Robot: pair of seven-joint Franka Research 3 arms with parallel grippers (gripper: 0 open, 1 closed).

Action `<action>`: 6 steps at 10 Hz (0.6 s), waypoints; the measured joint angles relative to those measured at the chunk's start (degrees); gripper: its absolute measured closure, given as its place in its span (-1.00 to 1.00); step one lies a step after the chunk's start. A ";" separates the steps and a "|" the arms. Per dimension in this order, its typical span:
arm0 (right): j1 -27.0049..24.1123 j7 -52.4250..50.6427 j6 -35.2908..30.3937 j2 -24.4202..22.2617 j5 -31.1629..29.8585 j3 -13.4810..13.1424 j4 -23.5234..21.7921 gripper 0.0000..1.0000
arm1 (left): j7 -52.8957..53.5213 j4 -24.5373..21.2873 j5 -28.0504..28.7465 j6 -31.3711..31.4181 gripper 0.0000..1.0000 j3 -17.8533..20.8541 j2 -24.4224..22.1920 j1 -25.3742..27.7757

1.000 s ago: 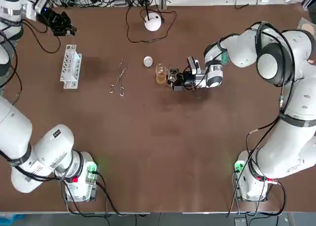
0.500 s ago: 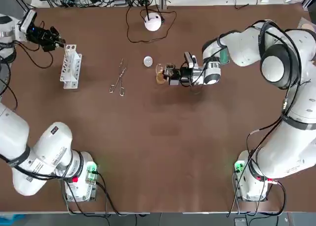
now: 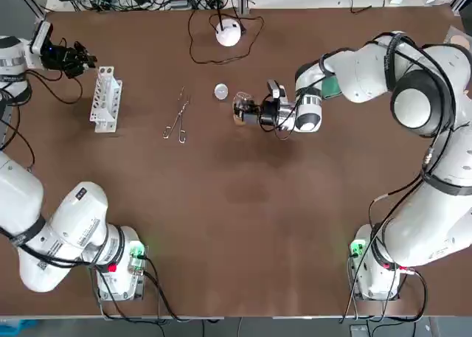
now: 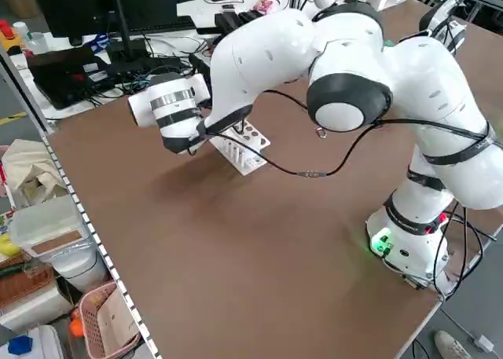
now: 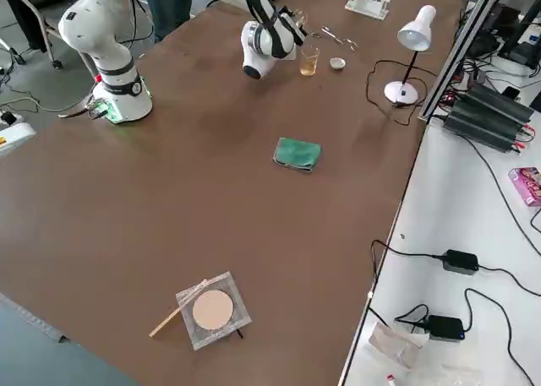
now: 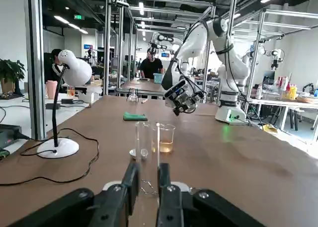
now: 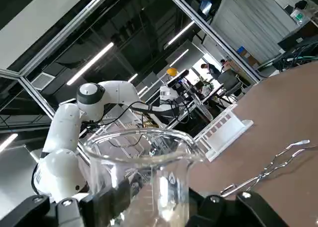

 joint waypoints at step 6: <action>2.78 7.60 0.03 0.04 6.05 0.08 0.11 0.22 | -0.03 0.17 -0.01 0.00 0.58 1.51 1.18 0.05</action>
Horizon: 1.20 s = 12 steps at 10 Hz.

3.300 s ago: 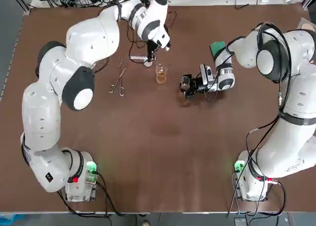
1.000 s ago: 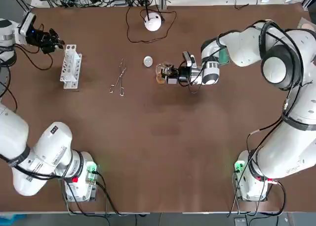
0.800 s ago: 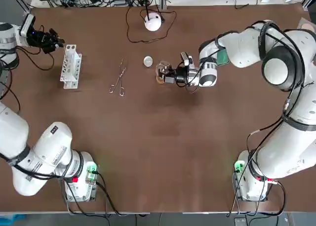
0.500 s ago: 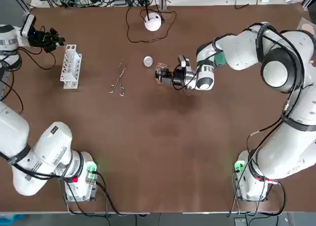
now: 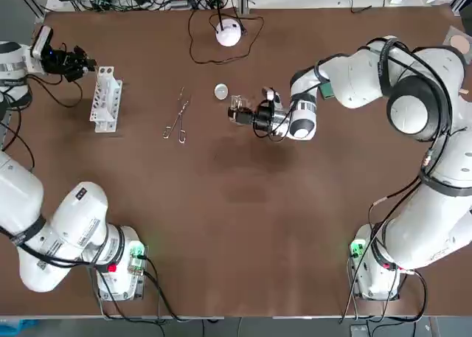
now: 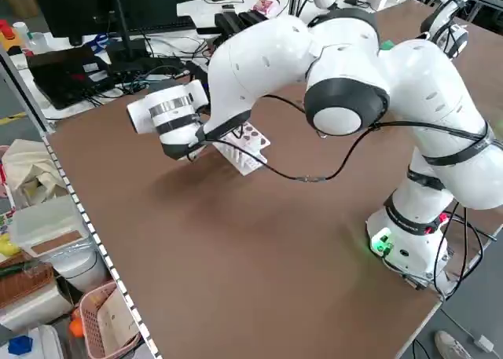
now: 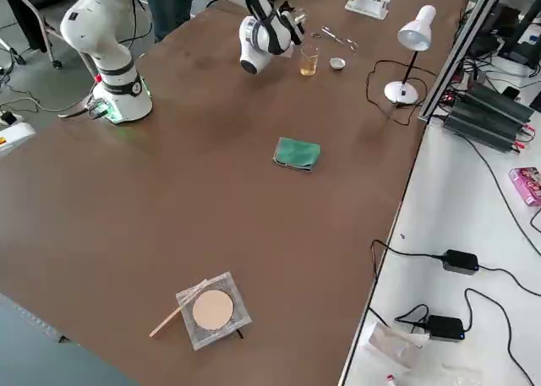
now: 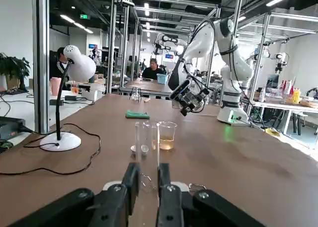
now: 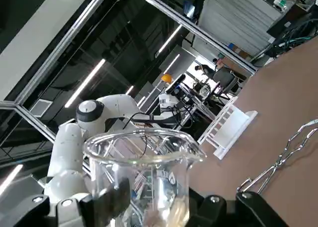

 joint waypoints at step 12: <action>1.30 9.58 0.17 2.07 7.68 -0.01 3.35 0.22 | 3.24 2.01 -0.10 0.09 0.58 0.12 4.18 -0.05</action>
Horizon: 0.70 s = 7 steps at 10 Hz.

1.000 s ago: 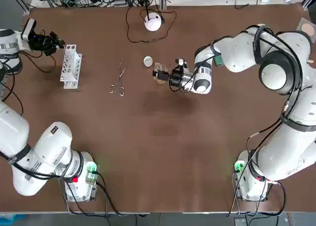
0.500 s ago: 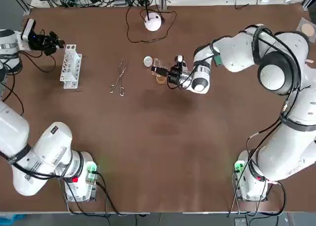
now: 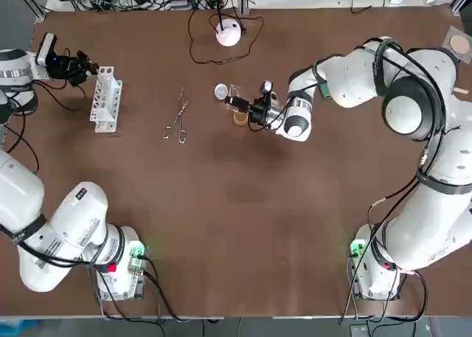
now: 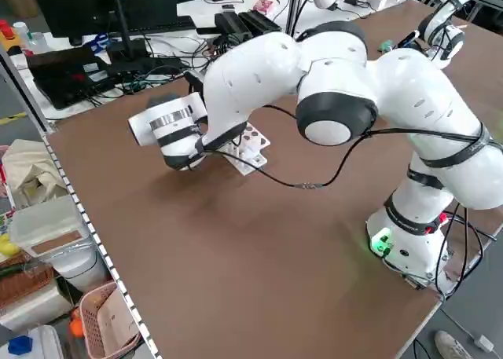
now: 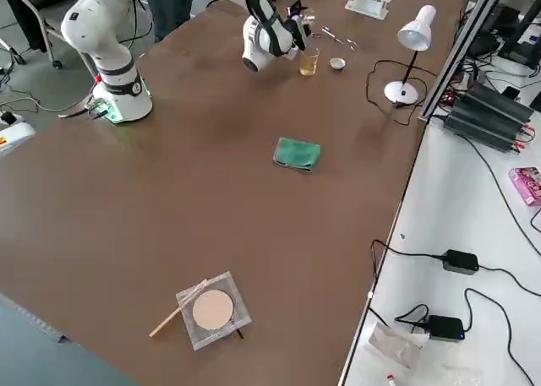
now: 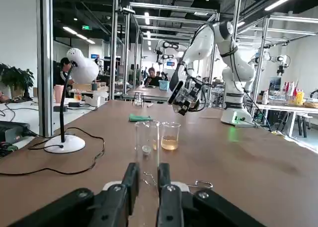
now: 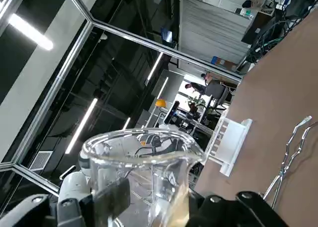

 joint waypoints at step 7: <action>0.00 3.76 0.79 0.58 0.98 -0.07 0.73 0.22 | 4.08 1.05 0.29 0.16 0.58 0.68 3.82 0.16</action>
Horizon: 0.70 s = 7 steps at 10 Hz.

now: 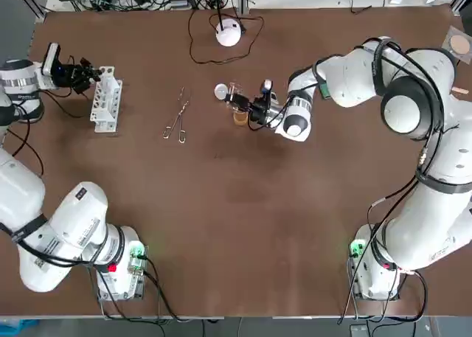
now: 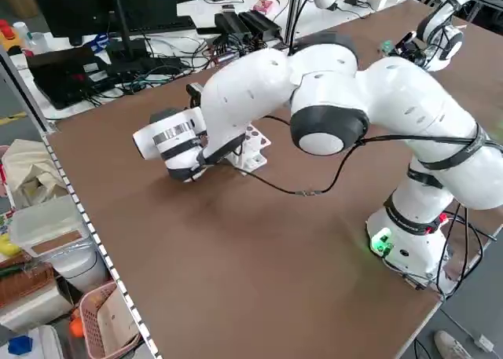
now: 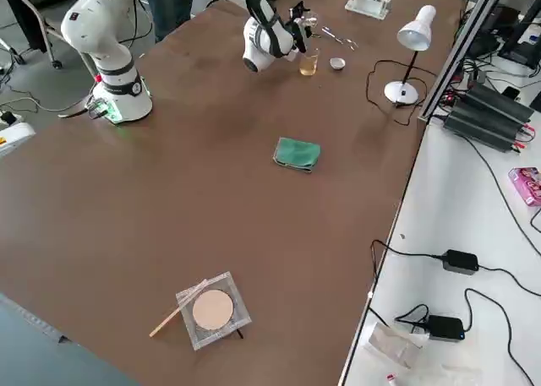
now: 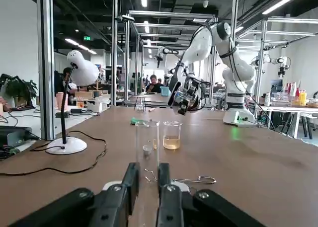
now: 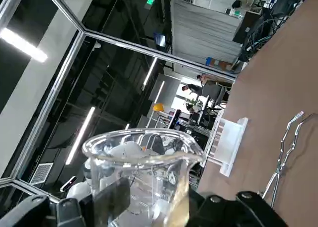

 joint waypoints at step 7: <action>0.00 6.00 1.09 0.03 0.22 -0.02 0.11 0.22 | 2.92 0.63 0.28 1.07 0.58 0.52 2.64 0.15</action>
